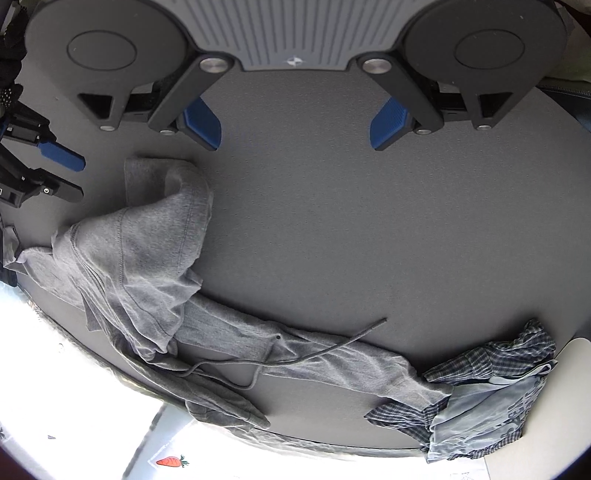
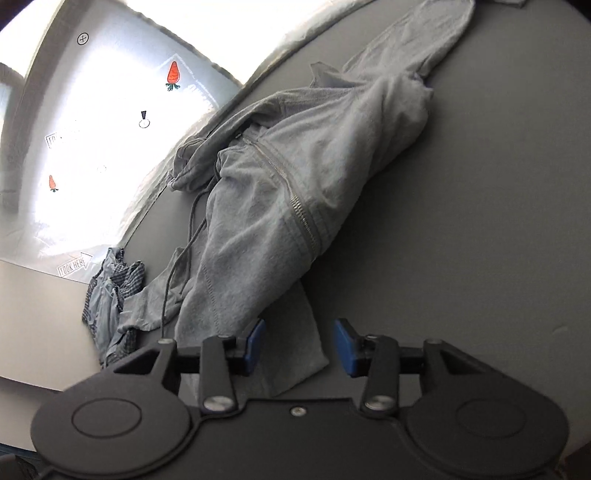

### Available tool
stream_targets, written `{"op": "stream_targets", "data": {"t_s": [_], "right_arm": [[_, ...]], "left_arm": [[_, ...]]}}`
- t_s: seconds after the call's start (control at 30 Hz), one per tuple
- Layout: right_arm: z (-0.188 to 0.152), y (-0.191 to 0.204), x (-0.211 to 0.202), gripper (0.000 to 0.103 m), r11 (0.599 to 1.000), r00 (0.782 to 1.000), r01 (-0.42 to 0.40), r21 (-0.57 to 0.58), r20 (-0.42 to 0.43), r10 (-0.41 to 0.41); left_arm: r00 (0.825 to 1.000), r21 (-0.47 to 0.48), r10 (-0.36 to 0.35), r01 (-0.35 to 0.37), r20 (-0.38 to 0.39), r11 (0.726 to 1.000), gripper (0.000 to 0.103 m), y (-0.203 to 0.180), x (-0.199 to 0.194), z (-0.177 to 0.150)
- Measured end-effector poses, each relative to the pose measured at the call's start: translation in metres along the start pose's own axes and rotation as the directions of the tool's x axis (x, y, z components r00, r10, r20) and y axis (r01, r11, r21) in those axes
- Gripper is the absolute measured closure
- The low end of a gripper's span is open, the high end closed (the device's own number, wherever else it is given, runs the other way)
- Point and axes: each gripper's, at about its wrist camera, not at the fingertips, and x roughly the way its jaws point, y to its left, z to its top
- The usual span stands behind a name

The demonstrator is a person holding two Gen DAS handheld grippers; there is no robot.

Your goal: Fold clothes

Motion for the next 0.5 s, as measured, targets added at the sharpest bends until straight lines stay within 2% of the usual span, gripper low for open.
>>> {"op": "stream_targets", "data": {"t_s": [0.1, 0.2, 0.3, 0.5], "right_arm": [[0.019, -0.027, -0.023, 0.059, 0.976, 0.988, 0.134, -0.172, 0.103, -0.118], [0.048, -0.064, -0.023, 0.057, 0.955, 0.980, 0.178, -0.236, 0.134, -0.150], [0.069, -0.091, -0.024, 0.056, 0.946, 0.981, 0.178, -0.272, 0.126, -0.149], [0.096, -0.116, -0.009, 0.056, 0.919, 0.993, 0.119, -0.375, 0.070, -0.099]], "left_arm": [[0.999, 0.033, -0.042, 0.042, -0.014, 0.999, 0.015, -0.032, 0.016, 0.002], [0.999, 0.058, -0.031, 0.031, -0.014, 0.998, 0.015, -0.059, 0.033, 0.006], [1.000, 0.069, 0.009, -0.008, -0.011, 0.998, 0.015, -0.082, 0.052, 0.013], [0.998, -0.013, 0.067, -0.067, -0.011, 0.998, 0.015, -0.093, 0.079, 0.030]]}}
